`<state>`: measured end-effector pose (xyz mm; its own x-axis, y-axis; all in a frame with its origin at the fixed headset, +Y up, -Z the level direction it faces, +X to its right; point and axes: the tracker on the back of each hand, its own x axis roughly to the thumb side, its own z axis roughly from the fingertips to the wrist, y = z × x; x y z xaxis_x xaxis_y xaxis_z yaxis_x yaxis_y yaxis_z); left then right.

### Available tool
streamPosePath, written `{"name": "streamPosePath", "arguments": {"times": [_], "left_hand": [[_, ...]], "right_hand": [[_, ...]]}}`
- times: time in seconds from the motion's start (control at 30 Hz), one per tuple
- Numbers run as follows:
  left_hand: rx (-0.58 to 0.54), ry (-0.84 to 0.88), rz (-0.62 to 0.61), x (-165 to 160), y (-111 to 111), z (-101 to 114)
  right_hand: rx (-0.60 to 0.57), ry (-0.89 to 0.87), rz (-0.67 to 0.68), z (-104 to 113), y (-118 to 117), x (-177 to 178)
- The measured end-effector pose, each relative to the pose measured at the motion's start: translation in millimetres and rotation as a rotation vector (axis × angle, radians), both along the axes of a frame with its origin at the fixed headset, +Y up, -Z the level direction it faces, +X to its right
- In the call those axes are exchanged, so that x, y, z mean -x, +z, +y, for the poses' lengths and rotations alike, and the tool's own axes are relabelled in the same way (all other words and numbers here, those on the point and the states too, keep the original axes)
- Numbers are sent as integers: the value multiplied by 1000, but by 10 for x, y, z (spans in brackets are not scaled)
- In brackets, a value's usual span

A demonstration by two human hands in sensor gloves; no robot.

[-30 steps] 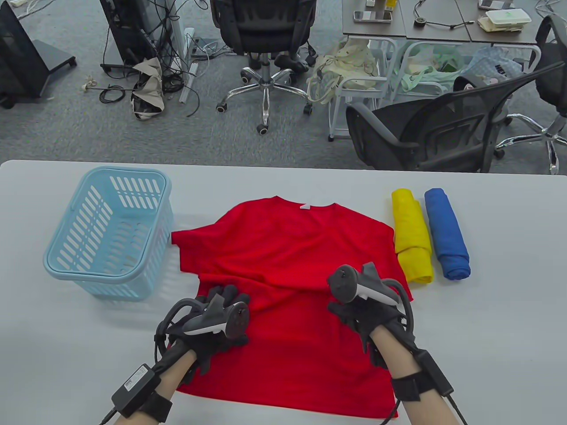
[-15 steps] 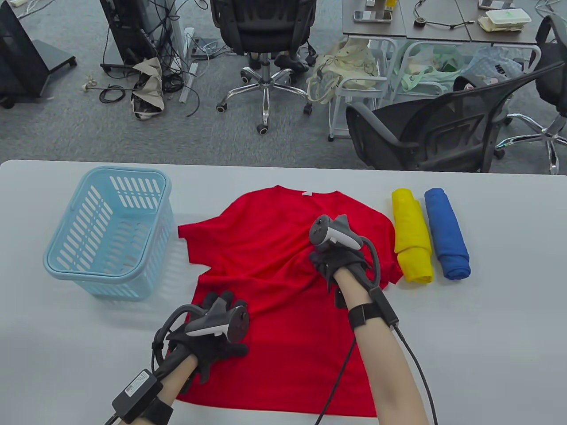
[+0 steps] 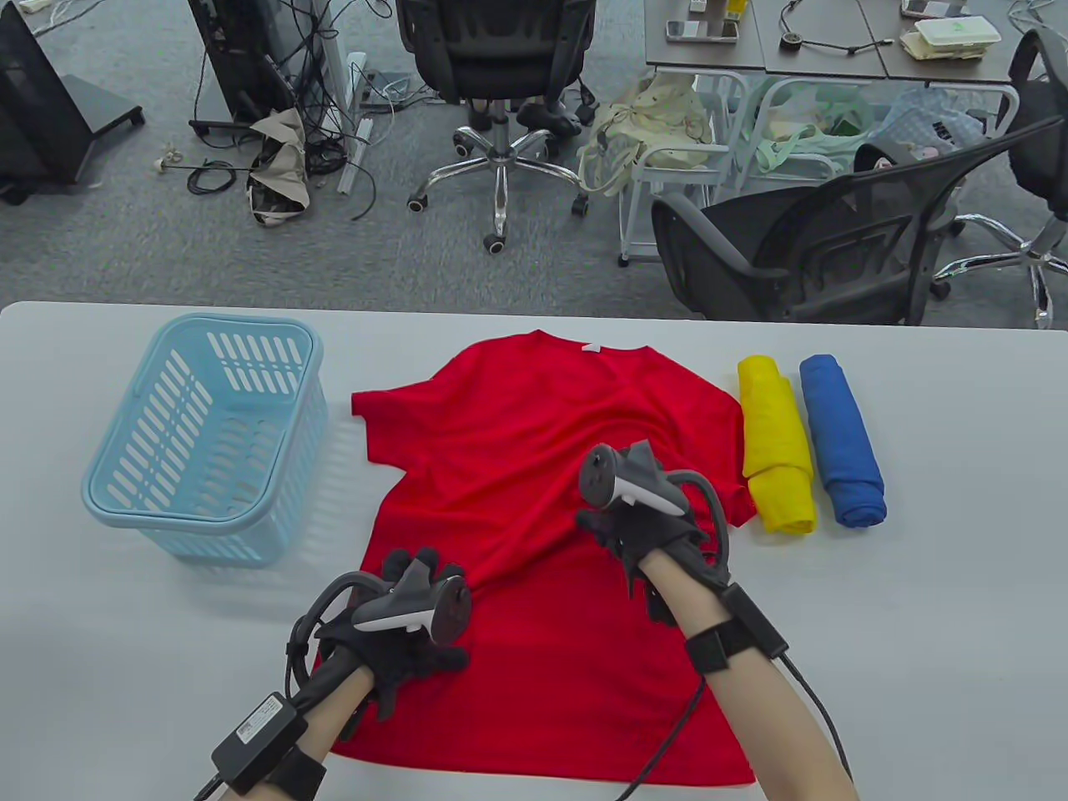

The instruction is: Roll t-shirt into tight roll

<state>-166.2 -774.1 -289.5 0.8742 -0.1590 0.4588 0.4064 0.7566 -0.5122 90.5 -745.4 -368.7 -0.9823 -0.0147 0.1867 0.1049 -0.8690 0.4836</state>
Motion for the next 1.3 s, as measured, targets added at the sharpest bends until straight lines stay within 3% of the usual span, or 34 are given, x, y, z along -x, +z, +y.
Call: {"name": "streamPosePath", "arguments": {"times": [0.1,0.2,0.3,0.37,0.53,0.63,0.73,0.83,0.93,1.0,1.17,1.3], "left_hand": [[9,3,32,-34,-58,133],[-79,5,59,-111,-224,389],[-101,6,105,-197,-511,590],[-106,16,160,-263,-841,643],[-135,-2,260,-376,-1657,383],[-157,38,300,-349,-1949,166],[-86,49,375,-241,-2184,-34],[-117,13,538,-13,-2430,-54],[-103,80,733,128,-2563,2],[-108,156,763,127,-2590,30],[-205,107,559,-81,-2482,91],[-225,180,405,-355,-2150,299]], "right_hand": [[19,4,46,-74,283,-13],[38,30,66,-117,466,-48],[44,55,61,-120,528,-67],[48,80,49,-131,566,-69],[56,129,-4,-224,603,34],[84,78,-20,-241,614,22],[88,44,-31,-254,631,-25],[70,43,-41,-263,676,-42],[37,70,-43,-239,713,-35],[13,90,-46,-214,719,-43],[68,61,-50,-232,731,-77],[49,77,-41,-186,677,-69]]}}
